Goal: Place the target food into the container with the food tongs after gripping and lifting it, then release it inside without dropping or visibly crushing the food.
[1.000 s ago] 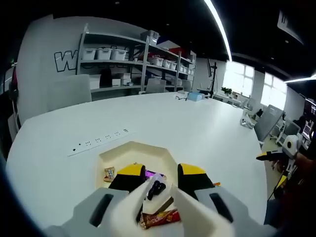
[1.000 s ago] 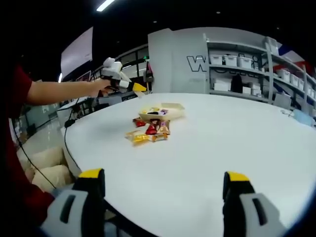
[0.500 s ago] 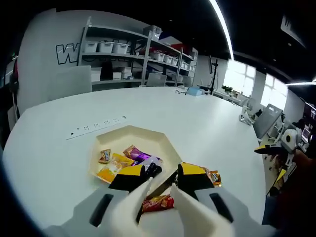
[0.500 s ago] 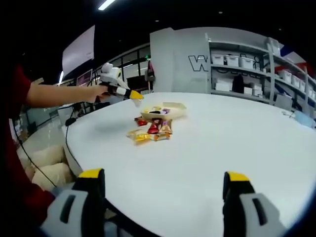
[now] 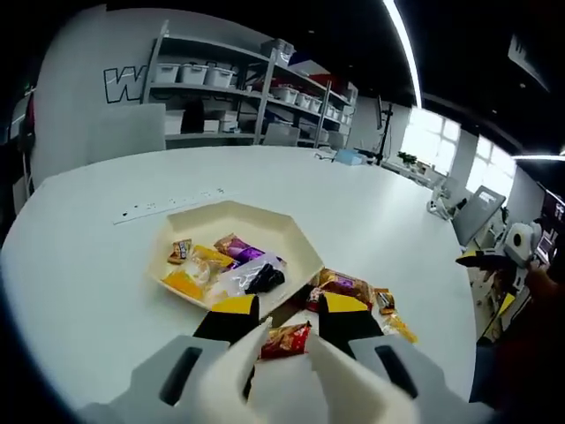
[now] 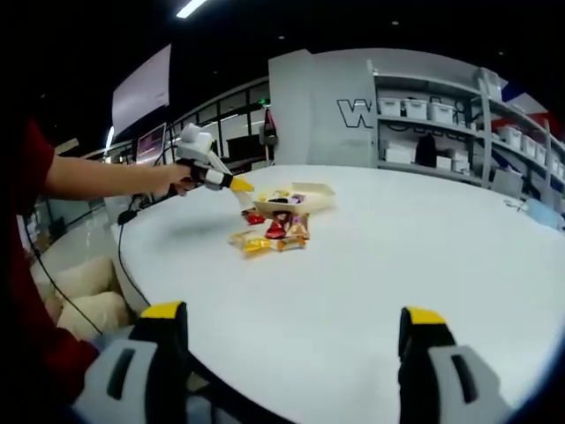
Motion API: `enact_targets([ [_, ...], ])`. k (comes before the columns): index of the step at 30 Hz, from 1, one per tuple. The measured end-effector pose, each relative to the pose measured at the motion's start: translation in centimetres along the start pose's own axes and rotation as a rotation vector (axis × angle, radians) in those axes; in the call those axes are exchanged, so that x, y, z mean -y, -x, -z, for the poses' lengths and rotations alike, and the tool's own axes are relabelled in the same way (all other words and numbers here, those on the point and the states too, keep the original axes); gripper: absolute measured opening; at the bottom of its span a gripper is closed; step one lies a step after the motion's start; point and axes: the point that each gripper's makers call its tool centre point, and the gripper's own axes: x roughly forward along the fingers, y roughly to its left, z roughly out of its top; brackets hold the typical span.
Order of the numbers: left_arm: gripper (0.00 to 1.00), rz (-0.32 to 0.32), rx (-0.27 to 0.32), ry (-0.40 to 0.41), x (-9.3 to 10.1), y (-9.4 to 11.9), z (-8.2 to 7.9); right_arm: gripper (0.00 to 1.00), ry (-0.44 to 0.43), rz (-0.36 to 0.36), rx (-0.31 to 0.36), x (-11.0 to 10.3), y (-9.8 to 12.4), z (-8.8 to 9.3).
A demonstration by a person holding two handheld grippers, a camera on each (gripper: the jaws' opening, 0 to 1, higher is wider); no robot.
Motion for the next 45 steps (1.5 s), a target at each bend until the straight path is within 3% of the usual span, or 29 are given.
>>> enact_targets([
  [17, 0.25, -0.004, -0.029, 0.008, 0.1, -0.5, 1.6, 0.99, 0.005, 0.004, 0.002, -0.2, 0.1, -0.2],
  [36, 0.25, 0.019, -0.046, 0.038, 1.3, 1.4, 2.8, 0.99, 0.02, -0.016, -0.004, -1.0, -0.1, -0.2],
  [45, 0.25, 0.019, -0.053, -0.025, 1.7, 2.3, 2.8, 0.99, 0.022, -0.022, 0.001, -1.1, -0.2, -0.4],
])
